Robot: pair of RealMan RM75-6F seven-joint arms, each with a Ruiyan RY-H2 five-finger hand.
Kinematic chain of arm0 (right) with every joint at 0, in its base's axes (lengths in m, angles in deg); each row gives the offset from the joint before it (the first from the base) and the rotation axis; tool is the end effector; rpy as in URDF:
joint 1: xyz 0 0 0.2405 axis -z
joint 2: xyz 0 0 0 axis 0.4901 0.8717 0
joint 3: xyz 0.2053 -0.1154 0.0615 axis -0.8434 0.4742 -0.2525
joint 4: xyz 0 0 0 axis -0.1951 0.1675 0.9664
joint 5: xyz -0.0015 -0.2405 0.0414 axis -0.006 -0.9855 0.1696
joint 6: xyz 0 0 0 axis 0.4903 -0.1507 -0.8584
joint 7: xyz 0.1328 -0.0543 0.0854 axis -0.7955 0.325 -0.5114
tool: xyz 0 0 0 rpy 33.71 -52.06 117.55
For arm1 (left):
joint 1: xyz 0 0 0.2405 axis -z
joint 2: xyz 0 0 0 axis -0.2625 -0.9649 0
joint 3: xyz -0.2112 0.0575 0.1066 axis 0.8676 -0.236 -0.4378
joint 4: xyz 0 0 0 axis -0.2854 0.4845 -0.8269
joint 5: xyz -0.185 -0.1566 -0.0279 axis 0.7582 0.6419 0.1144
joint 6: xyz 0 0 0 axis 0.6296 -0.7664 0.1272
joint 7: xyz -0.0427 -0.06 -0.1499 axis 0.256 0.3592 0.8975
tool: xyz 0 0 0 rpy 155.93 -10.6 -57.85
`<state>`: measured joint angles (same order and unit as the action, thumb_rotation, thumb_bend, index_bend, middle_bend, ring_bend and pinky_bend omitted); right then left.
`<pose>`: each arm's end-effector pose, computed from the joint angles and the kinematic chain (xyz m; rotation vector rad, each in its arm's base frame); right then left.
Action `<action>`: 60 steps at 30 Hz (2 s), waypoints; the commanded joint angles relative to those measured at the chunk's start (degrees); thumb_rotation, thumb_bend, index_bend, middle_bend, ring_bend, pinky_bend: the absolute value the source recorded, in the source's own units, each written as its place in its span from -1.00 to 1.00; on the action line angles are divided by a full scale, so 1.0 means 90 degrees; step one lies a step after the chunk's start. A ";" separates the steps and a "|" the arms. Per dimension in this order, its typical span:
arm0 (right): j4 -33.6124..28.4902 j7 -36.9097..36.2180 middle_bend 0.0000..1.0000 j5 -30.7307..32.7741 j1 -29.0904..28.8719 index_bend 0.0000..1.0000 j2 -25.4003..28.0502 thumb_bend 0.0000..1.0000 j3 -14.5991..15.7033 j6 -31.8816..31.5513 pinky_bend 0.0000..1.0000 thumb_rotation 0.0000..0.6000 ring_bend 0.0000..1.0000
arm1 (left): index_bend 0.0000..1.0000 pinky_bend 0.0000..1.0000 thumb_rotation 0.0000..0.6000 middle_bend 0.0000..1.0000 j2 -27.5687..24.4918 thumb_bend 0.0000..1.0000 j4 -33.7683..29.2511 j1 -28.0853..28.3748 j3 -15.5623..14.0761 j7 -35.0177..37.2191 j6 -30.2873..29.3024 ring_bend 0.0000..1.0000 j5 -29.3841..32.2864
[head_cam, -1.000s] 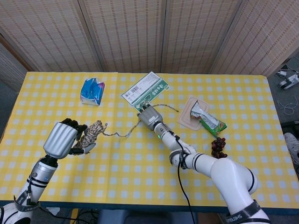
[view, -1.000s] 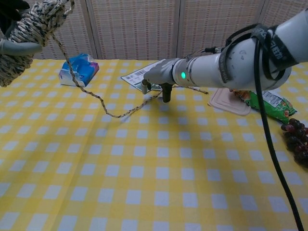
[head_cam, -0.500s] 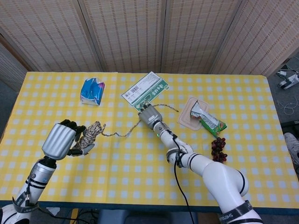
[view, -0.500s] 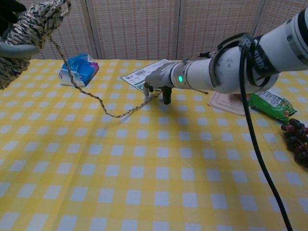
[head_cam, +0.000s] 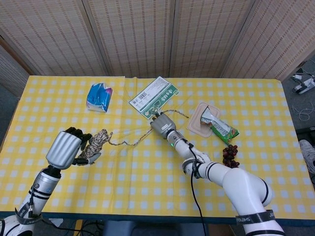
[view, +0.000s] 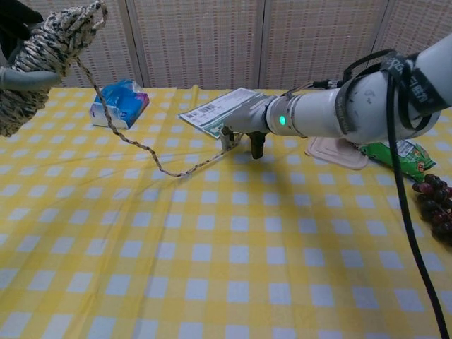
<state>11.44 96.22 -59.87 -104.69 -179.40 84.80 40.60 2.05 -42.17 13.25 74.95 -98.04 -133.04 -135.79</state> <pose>-0.0618 -0.4677 -0.1405 2.2271 -0.5488 0.4164 -0.1388 0.3013 0.0796 -1.7377 -0.6174 -1.1688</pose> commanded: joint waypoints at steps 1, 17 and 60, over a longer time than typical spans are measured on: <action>-0.0672 -0.0083 -0.66 -0.0192 0.0286 -0.50 0.0493 -0.10 0.0137 -0.0284 -0.66 1.00 -0.83 | 0.41 -0.05 0.16 0.44 0.0023 -0.52 0.0002 0.0002 0.0001 -0.0006 -0.0003 0.07 -0.0021; -0.0450 -0.0791 -0.55 -0.1250 0.0776 -0.28 0.0242 -0.36 -0.0289 -0.1208 -0.66 1.00 -0.83 | 0.41 -0.05 0.17 0.44 0.0105 -0.52 -0.0039 -0.0014 0.0017 -0.0078 0.0010 0.07 0.0014; 0.2854 -0.1224 -0.44 -0.2342 0.0566 0.01 -0.1901 -0.48 -0.1134 -0.0597 -0.66 1.00 -0.80 | 0.41 -0.05 0.16 0.44 -0.0075 -0.52 -0.0033 -0.0226 0.0019 0.0120 -0.0105 0.07 0.0054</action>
<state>36.99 85.33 -80.80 -99.58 -196.38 74.71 35.16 1.38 -42.46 11.22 75.13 -96.96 -133.99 -135.30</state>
